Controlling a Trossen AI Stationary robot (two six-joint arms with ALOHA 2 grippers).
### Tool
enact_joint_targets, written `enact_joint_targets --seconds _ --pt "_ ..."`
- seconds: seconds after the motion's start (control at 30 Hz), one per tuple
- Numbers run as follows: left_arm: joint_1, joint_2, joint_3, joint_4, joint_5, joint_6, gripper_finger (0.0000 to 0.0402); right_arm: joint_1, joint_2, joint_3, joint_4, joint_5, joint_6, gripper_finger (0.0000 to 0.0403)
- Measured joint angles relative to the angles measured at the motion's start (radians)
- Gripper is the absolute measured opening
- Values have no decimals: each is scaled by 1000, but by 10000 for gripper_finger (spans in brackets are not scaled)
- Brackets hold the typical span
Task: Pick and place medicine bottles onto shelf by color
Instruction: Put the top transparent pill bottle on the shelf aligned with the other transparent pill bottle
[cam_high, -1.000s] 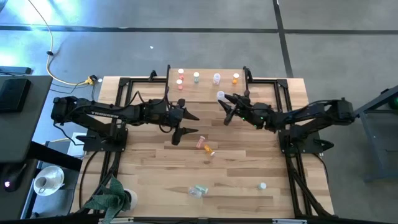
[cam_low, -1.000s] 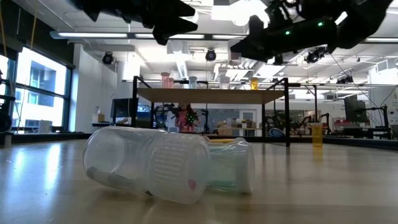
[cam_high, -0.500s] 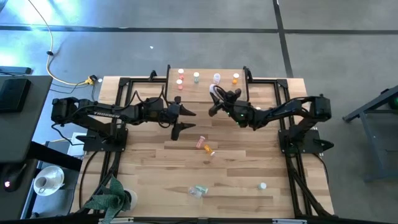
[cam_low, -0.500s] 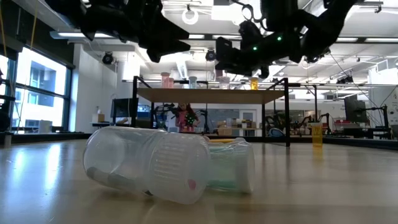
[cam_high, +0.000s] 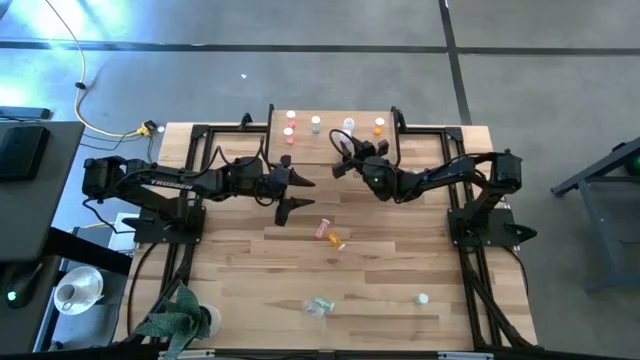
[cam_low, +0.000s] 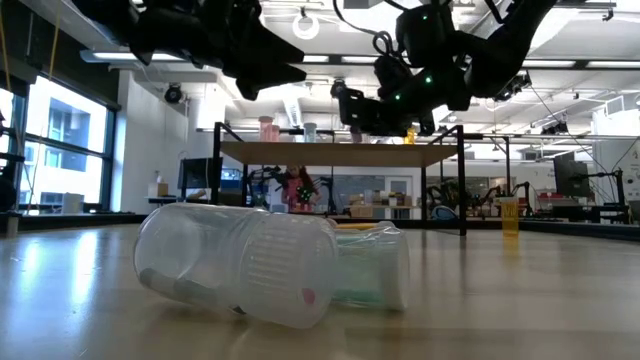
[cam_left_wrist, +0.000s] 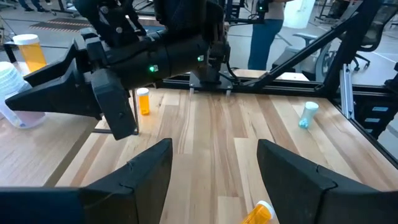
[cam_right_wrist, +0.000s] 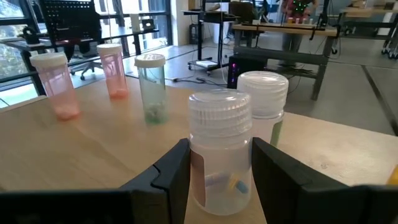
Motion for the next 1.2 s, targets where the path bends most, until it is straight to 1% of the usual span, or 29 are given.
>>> enact_joint_targets --seconds 0.2,0.53,0.67,0.9,1.2 --pt "0 0 0 0 0 0 223 0 -1 2 -31 26 -12 138" --pt "0 0 0 0 0 0 223 0 -2 2 -56 36 -11 139" --pt "0 0 0 0 1 0 223 0 -2 2 -61 37 -11 151" --pt "0 0 0 0 1 0 223 2 -2 -4 -74 31 -12 189" --pt "0 0 0 -1 1 0 223 2 -2 -3 -68 37 -11 197"
